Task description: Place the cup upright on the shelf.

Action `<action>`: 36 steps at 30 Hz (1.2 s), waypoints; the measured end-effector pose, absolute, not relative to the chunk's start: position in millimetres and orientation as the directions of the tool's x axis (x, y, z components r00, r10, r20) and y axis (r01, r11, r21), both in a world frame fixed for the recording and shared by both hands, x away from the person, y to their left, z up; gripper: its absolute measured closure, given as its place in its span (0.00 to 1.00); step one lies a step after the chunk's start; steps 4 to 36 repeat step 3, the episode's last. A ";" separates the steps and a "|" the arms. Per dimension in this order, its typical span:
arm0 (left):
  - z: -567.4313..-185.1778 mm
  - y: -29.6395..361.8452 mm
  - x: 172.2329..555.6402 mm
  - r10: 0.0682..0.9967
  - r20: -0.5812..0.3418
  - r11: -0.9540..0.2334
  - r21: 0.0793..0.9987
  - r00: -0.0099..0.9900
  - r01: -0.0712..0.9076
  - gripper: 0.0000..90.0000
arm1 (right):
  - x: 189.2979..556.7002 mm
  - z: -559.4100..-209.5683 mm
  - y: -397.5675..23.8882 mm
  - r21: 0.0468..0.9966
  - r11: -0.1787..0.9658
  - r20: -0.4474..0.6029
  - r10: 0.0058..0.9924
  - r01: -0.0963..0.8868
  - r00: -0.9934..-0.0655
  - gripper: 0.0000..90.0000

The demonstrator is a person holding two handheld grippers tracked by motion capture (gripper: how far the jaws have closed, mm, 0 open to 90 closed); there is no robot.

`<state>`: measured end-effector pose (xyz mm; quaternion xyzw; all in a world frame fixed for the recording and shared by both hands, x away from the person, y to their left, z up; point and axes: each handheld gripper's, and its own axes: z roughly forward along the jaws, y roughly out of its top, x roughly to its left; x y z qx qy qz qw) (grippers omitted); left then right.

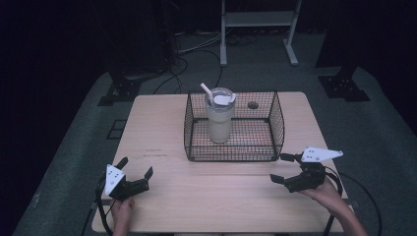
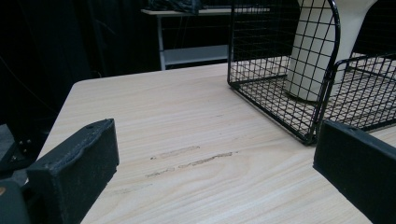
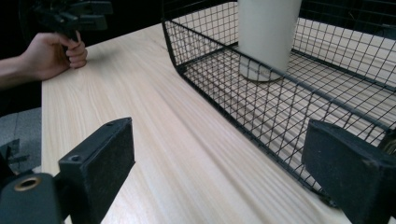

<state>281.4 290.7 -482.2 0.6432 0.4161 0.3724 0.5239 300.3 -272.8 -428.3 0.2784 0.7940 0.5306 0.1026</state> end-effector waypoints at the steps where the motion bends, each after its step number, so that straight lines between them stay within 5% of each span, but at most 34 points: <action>1: -482.3 290.7 281.5 0.926 0.044 -0.105 0.984 0.376 0.145 0.00 | 298.0 -430.0 -272.5 0.899 0.289 0.125 0.553 0.330 -0.824 0.10; 36: -482.3 290.7 282.0 0.926 0.044 -0.106 0.984 0.374 0.146 0.00 | 294.5 -433.0 -272.8 0.898 0.290 0.122 0.560 0.332 -0.819 0.10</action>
